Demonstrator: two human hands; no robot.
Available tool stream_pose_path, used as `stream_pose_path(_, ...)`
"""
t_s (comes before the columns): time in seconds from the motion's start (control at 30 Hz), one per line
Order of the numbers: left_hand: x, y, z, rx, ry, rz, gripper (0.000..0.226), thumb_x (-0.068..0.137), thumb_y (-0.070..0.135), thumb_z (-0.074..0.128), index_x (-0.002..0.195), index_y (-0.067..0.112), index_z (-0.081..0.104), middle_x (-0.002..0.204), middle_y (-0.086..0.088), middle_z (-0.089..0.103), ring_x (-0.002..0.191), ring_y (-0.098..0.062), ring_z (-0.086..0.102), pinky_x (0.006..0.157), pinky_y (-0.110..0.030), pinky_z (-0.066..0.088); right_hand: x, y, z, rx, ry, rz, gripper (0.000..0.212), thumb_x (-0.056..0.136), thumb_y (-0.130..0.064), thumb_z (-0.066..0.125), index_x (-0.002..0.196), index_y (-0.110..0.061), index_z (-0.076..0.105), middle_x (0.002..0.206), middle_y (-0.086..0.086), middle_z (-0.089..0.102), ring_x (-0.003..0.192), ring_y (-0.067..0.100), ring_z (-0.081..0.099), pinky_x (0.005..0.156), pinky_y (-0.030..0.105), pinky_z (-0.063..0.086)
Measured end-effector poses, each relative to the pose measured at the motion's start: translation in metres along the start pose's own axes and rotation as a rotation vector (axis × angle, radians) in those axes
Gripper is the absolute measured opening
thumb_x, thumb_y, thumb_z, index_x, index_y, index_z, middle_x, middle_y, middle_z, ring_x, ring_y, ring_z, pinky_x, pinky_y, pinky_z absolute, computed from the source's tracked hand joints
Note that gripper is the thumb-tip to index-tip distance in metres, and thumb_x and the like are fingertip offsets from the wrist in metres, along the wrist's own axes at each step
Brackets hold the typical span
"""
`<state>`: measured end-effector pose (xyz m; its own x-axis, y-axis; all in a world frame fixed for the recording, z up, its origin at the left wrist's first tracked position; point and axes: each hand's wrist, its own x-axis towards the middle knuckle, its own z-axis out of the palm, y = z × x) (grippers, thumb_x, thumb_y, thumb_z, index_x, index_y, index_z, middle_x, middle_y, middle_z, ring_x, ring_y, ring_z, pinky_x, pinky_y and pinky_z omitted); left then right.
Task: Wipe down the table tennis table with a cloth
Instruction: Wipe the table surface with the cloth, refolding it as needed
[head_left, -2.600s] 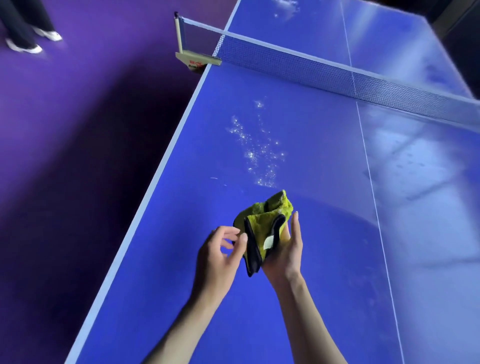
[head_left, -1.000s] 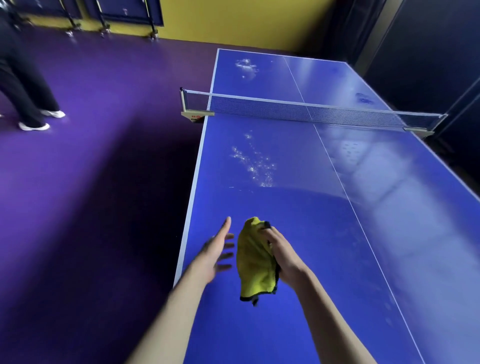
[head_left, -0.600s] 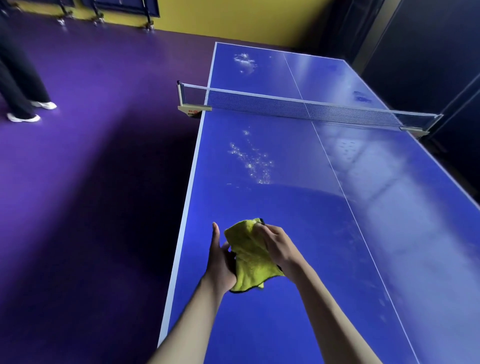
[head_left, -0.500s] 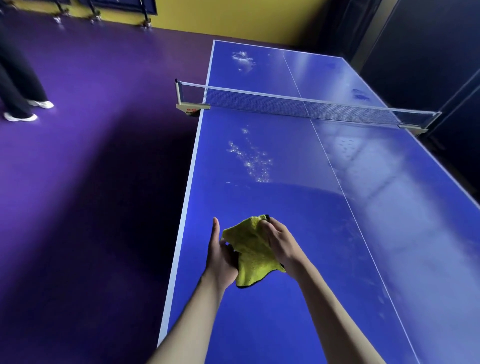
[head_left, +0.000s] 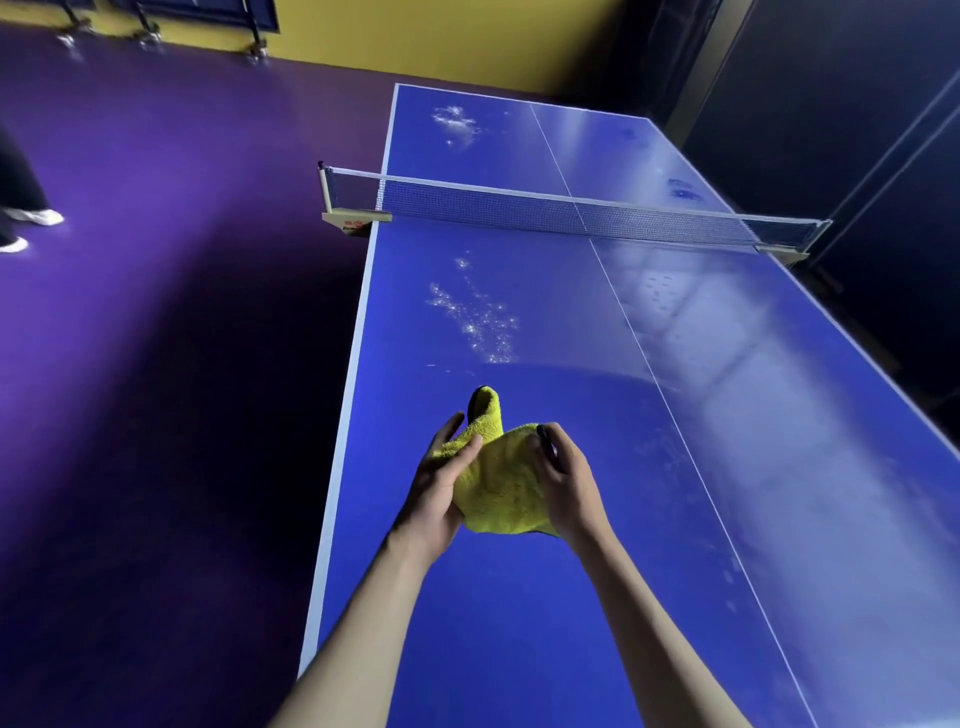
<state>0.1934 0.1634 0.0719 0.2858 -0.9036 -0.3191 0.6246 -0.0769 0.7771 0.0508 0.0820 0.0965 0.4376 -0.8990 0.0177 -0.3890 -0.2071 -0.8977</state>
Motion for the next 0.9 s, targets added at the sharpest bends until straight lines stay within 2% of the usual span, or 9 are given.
stream_pose_path(0.17, -0.001, -0.024, 0.001, 0.093, -0.061, -0.008, 0.089, 0.072, 0.009, 0.087, 0.148, 0.033, 0.046, 0.133, -0.006, 0.068, 0.121, -0.029, 0.066, 0.106, -0.048, 0.049, -0.019, 0.017, -0.013, 0.104, 0.092, 0.036, 0.020, 0.107, -0.017, 0.056, 0.087, -0.017, 0.057, 0.068, -0.018, 0.049, 0.065, 0.006, 0.041, 0.060, 0.023, 0.034)
stream_pose_path(0.23, -0.007, -0.034, 0.009, 0.115, -0.072, -0.026, 0.091, 0.070, 0.004, 0.089, 0.147, 0.032, 0.047, 0.128, -0.007, 0.070, 0.119, -0.029, 0.067, 0.105, -0.047, 0.050, -0.030, 0.027, -0.020, 0.153, 0.140, 0.085, 0.017, 0.106, -0.018, 0.059, 0.089, -0.018, 0.062, 0.071, -0.016, 0.056, 0.067, 0.006, 0.046, 0.061, 0.023, 0.036)
stream_pose_path(0.33, -0.020, -0.047, 0.024, 0.175, -0.104, -0.054, 0.084, 0.076, 0.000, 0.085, 0.146, 0.030, 0.048, 0.123, -0.005, 0.073, 0.115, -0.023, 0.069, 0.097, -0.035, 0.053, -0.051, 0.039, -0.033, 0.223, 0.191, 0.115, 0.010, 0.106, -0.016, 0.060, 0.097, -0.017, 0.064, 0.075, -0.009, 0.060, 0.067, 0.007, 0.050, 0.061, 0.021, 0.039)
stream_pose_path(0.47, -0.033, -0.055, 0.036, 0.261, -0.103, -0.040, 0.071, 0.080, 0.011, 0.086, 0.139, 0.034, 0.055, 0.115, -0.006, 0.076, 0.109, -0.023, 0.072, 0.096, -0.035, 0.055, -0.062, 0.047, -0.046, 0.296, 0.227, 0.138, 0.008, 0.106, -0.016, 0.060, 0.103, -0.015, 0.067, 0.079, -0.011, 0.066, 0.072, 0.005, 0.057, 0.066, 0.017, 0.044)
stream_pose_path(0.6, -0.040, -0.056, 0.043, 0.414, -0.115, 0.004, 0.057, 0.085, 0.021, 0.083, 0.135, 0.034, 0.058, 0.108, 0.003, 0.077, 0.104, -0.021, 0.073, 0.093, -0.035, 0.059, -0.063, 0.065, -0.057, 0.303, 0.275, 0.216, 0.008, 0.102, -0.023, 0.067, 0.102, -0.020, 0.074, 0.094, -0.004, 0.075, 0.090, 0.010, 0.065, 0.079, 0.026, 0.049)
stream_pose_path(0.67, -0.040, -0.057, 0.049, 0.498, -0.131, 0.030, 0.051, 0.087, 0.027, 0.081, 0.132, 0.041, 0.060, 0.116, 0.010, 0.073, 0.110, -0.015, 0.069, 0.098, -0.039, 0.057, -0.065, 0.075, -0.062, 0.311, 0.258, 0.267, 0.008, 0.100, -0.026, 0.070, 0.101, -0.022, 0.077, 0.096, 0.001, 0.076, 0.089, 0.012, 0.066, 0.079, 0.031, 0.049)
stream_pose_path(0.73, -0.042, -0.055, 0.056, 0.584, -0.128, 0.060, 0.050, 0.088, 0.033, 0.080, 0.131, 0.047, 0.059, 0.132, 0.018, 0.063, 0.125, -0.004, 0.058, 0.108, -0.035, 0.048, -0.065, 0.080, -0.070, 0.345, 0.194, 0.312, 0.009, 0.099, -0.027, 0.071, 0.105, -0.022, 0.077, 0.099, 0.004, 0.077, 0.092, 0.016, 0.067, 0.077, 0.032, 0.050)
stream_pose_path(0.83, -0.044, -0.046, 0.072, 0.656, -0.134, 0.116, 0.048, 0.090, 0.042, 0.075, 0.133, 0.048, 0.057, 0.142, 0.026, 0.052, 0.137, 0.005, 0.040, 0.110, -0.025, 0.033, -0.064, 0.084, -0.086, 0.503, 0.092, 0.367, 0.026, 0.100, -0.034, 0.069, 0.120, -0.018, 0.071, 0.113, 0.006, 0.077, 0.108, 0.020, 0.071, 0.083, 0.038, 0.055)
stream_pose_path(0.9, -0.044, -0.039, 0.082, 0.675, -0.132, 0.162, 0.046, 0.090, 0.047, 0.072, 0.133, 0.048, 0.057, 0.141, 0.029, 0.052, 0.139, 0.006, 0.038, 0.113, -0.026, 0.031, -0.060, 0.091, -0.098, 0.630, 0.053, 0.373, 0.035, 0.099, -0.041, 0.065, 0.127, -0.019, 0.068, 0.125, 0.006, 0.074, 0.122, 0.024, 0.067, 0.093, 0.046, 0.054)
